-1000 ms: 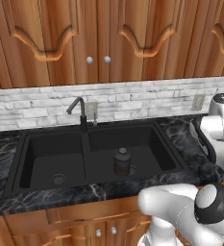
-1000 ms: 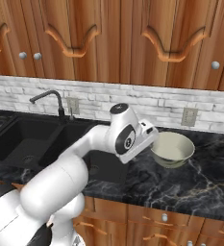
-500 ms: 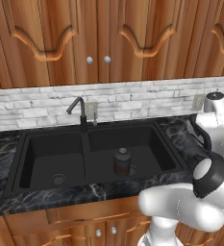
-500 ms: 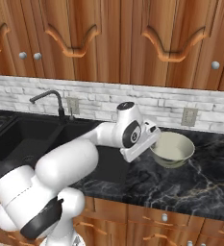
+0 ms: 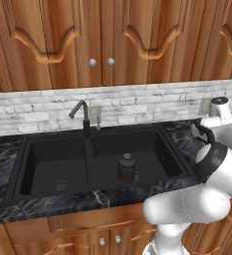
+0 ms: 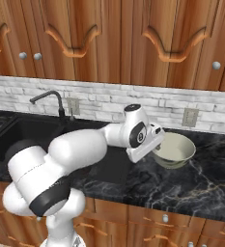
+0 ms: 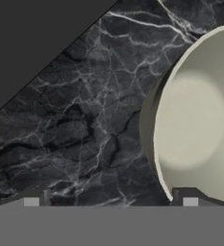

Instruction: Place the bowl in the left basin and the jug in the right basin of the sink.

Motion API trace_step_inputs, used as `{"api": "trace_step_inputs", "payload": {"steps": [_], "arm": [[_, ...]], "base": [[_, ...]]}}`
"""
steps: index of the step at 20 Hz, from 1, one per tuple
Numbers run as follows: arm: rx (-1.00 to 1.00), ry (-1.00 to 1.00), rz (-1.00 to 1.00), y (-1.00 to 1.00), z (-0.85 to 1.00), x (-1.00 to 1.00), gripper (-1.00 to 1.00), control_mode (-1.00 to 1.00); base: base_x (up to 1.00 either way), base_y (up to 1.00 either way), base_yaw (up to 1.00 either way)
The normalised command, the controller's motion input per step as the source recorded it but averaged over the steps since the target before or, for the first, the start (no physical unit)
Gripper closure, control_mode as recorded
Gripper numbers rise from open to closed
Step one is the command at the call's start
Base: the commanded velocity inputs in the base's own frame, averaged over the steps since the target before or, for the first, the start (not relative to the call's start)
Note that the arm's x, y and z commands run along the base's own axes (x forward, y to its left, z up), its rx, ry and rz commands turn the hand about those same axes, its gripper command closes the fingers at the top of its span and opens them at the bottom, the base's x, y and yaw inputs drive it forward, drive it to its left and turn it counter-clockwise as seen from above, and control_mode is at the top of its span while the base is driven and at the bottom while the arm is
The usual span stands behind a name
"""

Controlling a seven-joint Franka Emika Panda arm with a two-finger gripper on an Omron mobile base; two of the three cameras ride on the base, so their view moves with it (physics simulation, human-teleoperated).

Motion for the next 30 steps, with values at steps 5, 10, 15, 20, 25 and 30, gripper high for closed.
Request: {"api": "trace_step_inputs", "payload": {"steps": [5, 10, 15, 20, 25, 30], "arm": [[0.01, 0.0, 0.0, -0.13, -0.21, 0.19, -1.0, -1.0], [0.0, 0.0, 0.0, -0.13, -0.14, 0.24, -1.0, -1.0], [0.01, 0.0, 0.01, -0.13, -0.08, 0.21, -1.0, -1.0], [0.01, 0.04, 0.01, -0.12, -0.08, 0.22, -1.0, -1.0], [0.04, 0.05, 0.01, -0.13, -0.11, 0.18, -1.0, -1.0], [0.05, 0.04, 0.01, -0.09, -0.13, 0.16, -1.0, -1.0]], "base": [[0.0, 0.0, 0.0], [0.0, 0.0, 0.0], [0.0, 0.0, 0.0], [0.0, 0.0, 0.0], [0.0, 0.0, 0.0], [0.0, 0.0, 0.0]]}}
